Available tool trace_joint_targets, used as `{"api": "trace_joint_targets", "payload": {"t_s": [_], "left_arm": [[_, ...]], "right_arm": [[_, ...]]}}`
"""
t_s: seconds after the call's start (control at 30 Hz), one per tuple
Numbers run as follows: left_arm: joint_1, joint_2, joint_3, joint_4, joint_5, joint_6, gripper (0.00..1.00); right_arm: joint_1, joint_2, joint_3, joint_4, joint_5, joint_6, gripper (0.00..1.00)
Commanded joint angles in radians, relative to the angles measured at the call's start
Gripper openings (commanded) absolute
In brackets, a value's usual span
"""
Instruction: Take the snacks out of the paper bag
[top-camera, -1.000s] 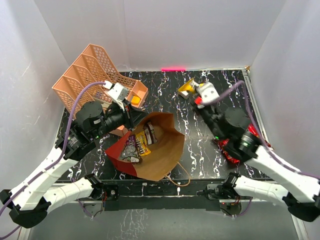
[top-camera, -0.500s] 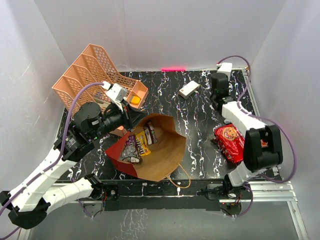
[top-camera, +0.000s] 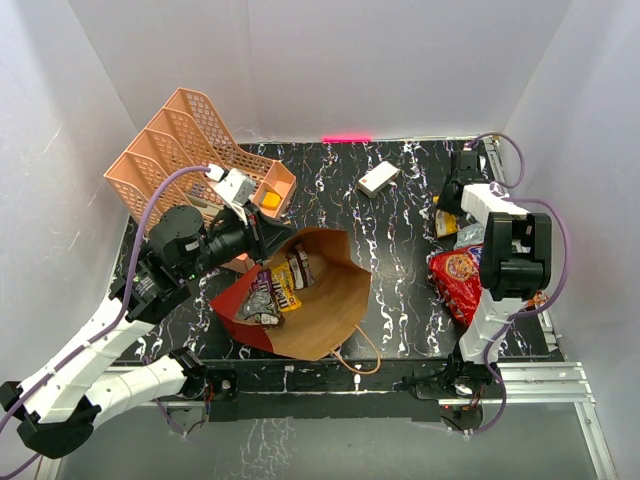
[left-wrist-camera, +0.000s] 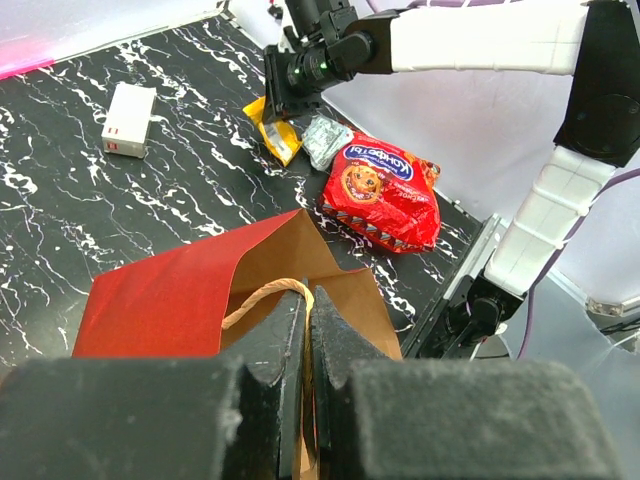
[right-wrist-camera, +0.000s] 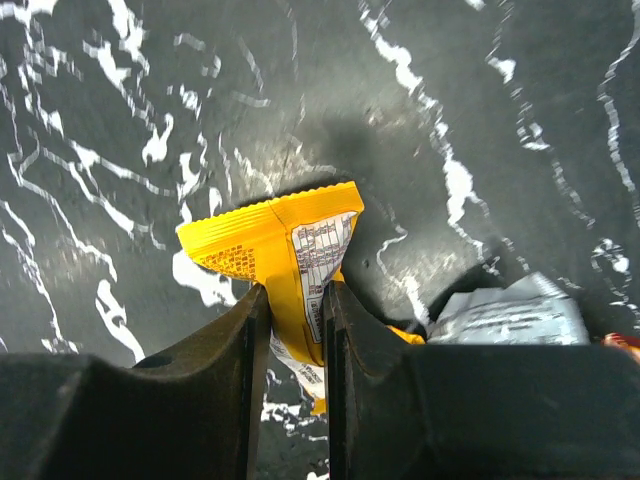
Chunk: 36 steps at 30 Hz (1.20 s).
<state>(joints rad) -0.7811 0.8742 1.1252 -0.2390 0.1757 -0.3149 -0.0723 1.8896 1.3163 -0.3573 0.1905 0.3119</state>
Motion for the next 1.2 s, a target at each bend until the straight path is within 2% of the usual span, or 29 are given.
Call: {"api": "trace_joint_targets", "payload": {"t_s": [0.0,0.13,0.33,0.5,0.7,0.77,0.83,0.9,0.97,1.03,1.17], "left_arm": [[-0.004,-0.02,-0.002,0.044,0.025,-0.004,0.0],[-0.004,-0.019,-0.006,0.048,0.032,-0.003,0.0],[-0.003,-0.021,-0.01,0.078,0.075,0.014,0.0],[-0.004,-0.01,-0.013,0.086,0.155,0.055,0.0],[-0.004,0.011,-0.057,0.166,0.273,0.021,0.0],[-0.004,0.014,-0.071,0.193,0.303,0.013,0.0],[-0.004,0.011,-0.073,0.191,0.305,0.019,0.0],[-0.005,0.002,-0.069,0.176,0.288,0.031,0.0],[-0.004,-0.004,-0.061,0.153,0.273,0.049,0.0],[-0.004,-0.007,-0.05,0.126,0.259,0.065,0.0],[-0.004,-0.005,-0.047,0.121,0.263,0.068,0.0]], "right_arm": [[0.008,-0.031,-0.049,0.013,-0.074,-0.059,0.19],[0.009,-0.052,-0.082,0.024,-0.026,-0.087,0.27],[0.009,-0.135,-0.102,0.038,-0.068,-0.07,0.49],[0.009,-0.278,-0.179,0.099,-0.161,-0.043,0.69],[0.024,-0.529,-0.325,0.278,-0.348,-0.109,0.72],[0.06,-0.614,-0.396,0.36,-0.456,-0.175,0.72],[0.17,-0.694,-0.447,0.41,-0.509,-0.271,0.73],[0.281,-0.772,-0.485,0.427,-0.538,-0.39,0.75],[0.381,-0.858,-0.526,0.41,-0.636,-0.59,0.75],[0.464,-0.963,-0.585,0.415,-0.638,-0.687,0.81],[0.506,-1.125,-0.608,0.366,-0.741,-0.776,0.84]]}}
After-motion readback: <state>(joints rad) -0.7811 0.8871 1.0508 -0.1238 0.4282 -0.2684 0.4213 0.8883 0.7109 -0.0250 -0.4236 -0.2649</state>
